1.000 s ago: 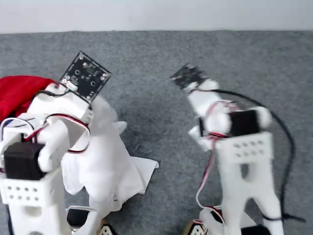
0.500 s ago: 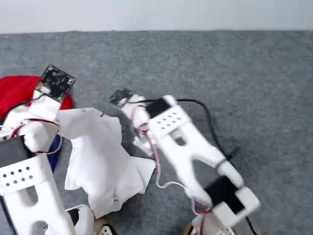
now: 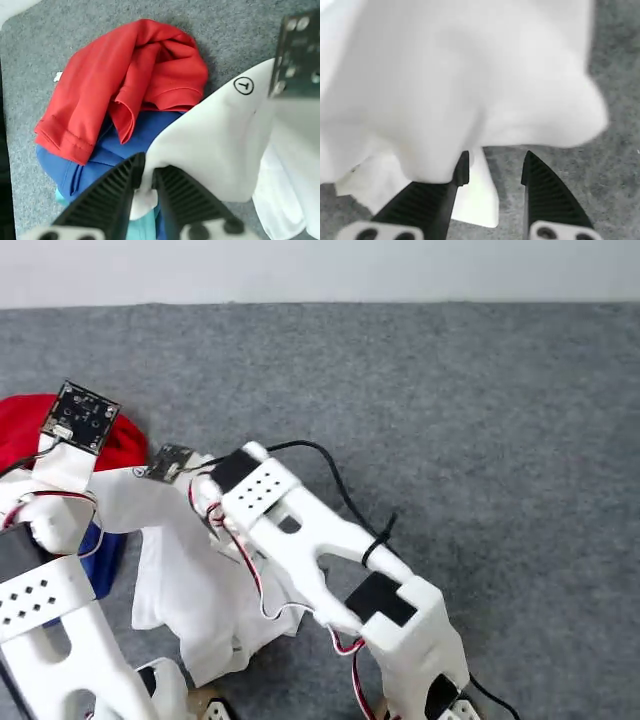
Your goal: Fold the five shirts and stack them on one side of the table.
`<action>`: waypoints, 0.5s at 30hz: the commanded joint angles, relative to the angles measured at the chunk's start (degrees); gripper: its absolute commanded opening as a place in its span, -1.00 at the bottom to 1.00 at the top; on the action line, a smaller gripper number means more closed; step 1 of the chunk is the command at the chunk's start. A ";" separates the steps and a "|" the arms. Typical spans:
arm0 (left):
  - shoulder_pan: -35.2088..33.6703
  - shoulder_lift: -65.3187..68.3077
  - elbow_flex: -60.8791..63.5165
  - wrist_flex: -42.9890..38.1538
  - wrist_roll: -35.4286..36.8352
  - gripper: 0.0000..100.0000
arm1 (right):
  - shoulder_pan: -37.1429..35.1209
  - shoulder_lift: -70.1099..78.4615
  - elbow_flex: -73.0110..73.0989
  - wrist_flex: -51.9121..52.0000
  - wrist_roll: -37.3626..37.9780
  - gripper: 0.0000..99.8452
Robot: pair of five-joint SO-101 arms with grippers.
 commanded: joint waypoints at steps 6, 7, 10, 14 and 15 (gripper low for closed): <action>-0.44 0.26 -0.22 -1.49 -0.35 -0.97 | -1.10 -0.13 -3.16 4.62 -0.18 -0.63; -0.44 0.26 -0.22 -1.49 -0.35 -0.97 | -1.45 -0.40 -3.16 5.23 -0.18 -0.63; -0.44 0.18 -0.22 -1.49 -0.35 -0.97 | -2.07 -0.57 -3.34 8.57 -0.18 -0.62; -0.44 0.18 -0.22 -1.49 -0.35 -0.97 | -2.59 -1.19 -3.69 12.00 -0.35 -0.62; -0.35 0.18 -0.22 -1.49 -0.35 -0.97 | -2.59 -1.89 -4.22 12.35 -0.35 -0.62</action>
